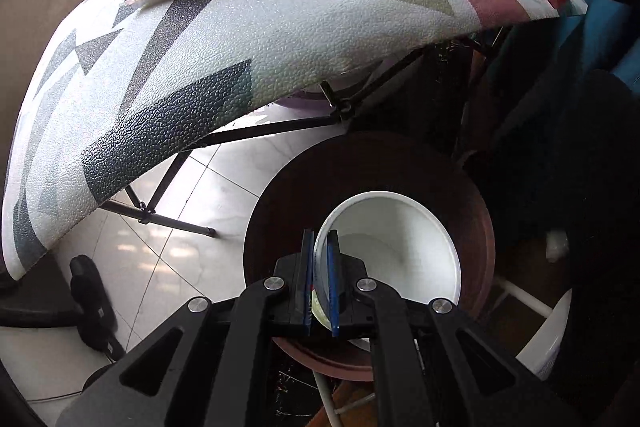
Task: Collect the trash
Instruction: 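Lower the cup into the brown bin with the left tool while the right tool carries the cigarette box there, then open both tools to drop the cup and cigarette box into the bin, then move the right tool to the black-and-white packet and grasp it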
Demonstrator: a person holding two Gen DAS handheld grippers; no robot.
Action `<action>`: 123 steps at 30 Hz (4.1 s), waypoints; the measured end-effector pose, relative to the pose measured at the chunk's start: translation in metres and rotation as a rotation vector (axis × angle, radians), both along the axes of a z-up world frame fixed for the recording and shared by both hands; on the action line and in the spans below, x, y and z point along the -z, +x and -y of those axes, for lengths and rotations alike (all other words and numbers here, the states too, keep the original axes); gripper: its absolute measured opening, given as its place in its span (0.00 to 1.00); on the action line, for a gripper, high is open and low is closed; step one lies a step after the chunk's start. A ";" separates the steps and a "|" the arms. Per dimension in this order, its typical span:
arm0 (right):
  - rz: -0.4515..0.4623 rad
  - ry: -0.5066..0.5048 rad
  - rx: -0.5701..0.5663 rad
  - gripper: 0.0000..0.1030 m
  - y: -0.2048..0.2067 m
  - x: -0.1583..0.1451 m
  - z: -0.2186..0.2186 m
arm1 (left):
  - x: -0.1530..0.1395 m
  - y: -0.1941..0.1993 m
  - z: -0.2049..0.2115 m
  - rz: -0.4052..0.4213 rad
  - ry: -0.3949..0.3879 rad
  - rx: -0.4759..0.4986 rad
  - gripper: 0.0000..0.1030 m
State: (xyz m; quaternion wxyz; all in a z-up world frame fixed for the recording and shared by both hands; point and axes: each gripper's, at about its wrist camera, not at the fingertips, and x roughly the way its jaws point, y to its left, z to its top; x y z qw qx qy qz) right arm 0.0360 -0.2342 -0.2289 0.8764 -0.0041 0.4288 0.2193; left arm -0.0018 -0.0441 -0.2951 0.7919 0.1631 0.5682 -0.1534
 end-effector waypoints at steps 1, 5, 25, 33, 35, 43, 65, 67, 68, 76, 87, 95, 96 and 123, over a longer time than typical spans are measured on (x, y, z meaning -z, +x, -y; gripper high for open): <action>-0.004 0.001 0.001 0.88 0.000 0.001 0.000 | 0.003 0.001 0.001 -0.009 0.012 -0.001 0.07; -0.015 0.005 0.004 0.88 0.003 0.005 0.001 | 0.023 0.008 0.004 -0.064 0.073 -0.001 0.07; -0.042 0.003 0.017 0.88 0.007 0.018 0.009 | -0.002 0.005 -0.001 0.067 -0.001 0.000 0.62; -0.069 -0.075 -0.126 0.88 -0.013 0.044 -0.027 | -0.064 -0.004 -0.075 0.323 -0.253 -0.323 0.81; -0.077 -0.116 -0.200 0.88 -0.020 0.057 -0.042 | -0.073 -0.008 -0.087 0.359 -0.306 -0.383 0.85; -0.212 -0.304 -0.399 0.88 -0.034 0.111 -0.088 | -0.072 -0.010 -0.101 0.344 -0.346 -0.449 0.87; -0.391 -0.373 -0.379 0.93 -0.019 0.145 -0.088 | -0.064 -0.009 -0.093 0.317 -0.322 -0.418 0.87; -0.375 -0.368 -0.377 0.93 -0.020 0.141 -0.087 | -0.064 -0.008 -0.094 0.314 -0.324 -0.421 0.87; -0.355 -0.364 -0.376 0.93 -0.021 0.137 -0.087 | -0.064 -0.008 -0.094 0.313 -0.324 -0.422 0.87; -0.238 -0.316 -0.315 0.94 -0.020 0.106 -0.076 | -0.065 -0.009 -0.097 0.318 -0.330 -0.430 0.87; -0.052 -0.224 -0.210 0.94 -0.009 0.051 -0.052 | -0.068 -0.007 -0.097 0.331 -0.324 -0.443 0.87; 0.107 -0.224 -0.121 0.95 0.005 0.013 -0.036 | -0.080 -0.001 -0.099 0.370 -0.333 -0.443 0.88; 0.132 -0.220 -0.104 0.95 0.009 0.008 -0.031 | -0.083 0.000 -0.100 0.382 -0.336 -0.444 0.88; 0.074 -0.114 0.078 0.70 0.150 0.010 0.014 | -0.118 0.085 -0.100 0.409 -0.393 -0.430 0.88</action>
